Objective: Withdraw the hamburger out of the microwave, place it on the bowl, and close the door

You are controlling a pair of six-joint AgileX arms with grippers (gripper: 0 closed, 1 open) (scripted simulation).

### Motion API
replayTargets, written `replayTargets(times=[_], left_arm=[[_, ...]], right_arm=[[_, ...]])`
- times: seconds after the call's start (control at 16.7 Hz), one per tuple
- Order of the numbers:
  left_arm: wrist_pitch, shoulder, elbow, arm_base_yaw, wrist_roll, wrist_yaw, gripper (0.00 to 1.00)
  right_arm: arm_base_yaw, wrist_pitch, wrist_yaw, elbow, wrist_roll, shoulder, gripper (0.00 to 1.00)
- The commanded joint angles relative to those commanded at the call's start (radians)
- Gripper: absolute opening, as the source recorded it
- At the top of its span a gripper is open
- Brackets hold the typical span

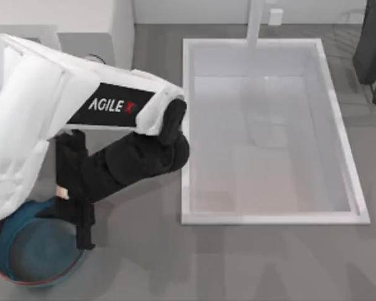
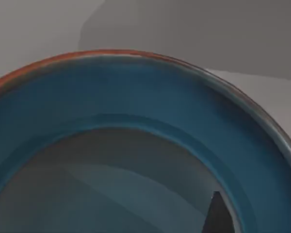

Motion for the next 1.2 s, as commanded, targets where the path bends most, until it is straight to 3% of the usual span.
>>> replayTargets(times=[0.24, 0.54, 1.2], left_arm=[[-0.14, 0.068, -0.006, -0.042, -0.144, -0.05, 0.0], [-0.151, 0.074, -0.007, -0.045, -0.154, -0.053, 0.0], [0.026, 0.069, -0.158, 0.031, -0.106, -0.12, 0.0]], right_arm=[[0.0, 0.0, 0.0, 0.0, 0.0, 0.0, 1.0], [0.0, 0.0, 0.0, 0.0, 0.0, 0.0, 1.0], [0.0, 0.0, 0.0, 0.0, 0.0, 0.0, 1.0]])
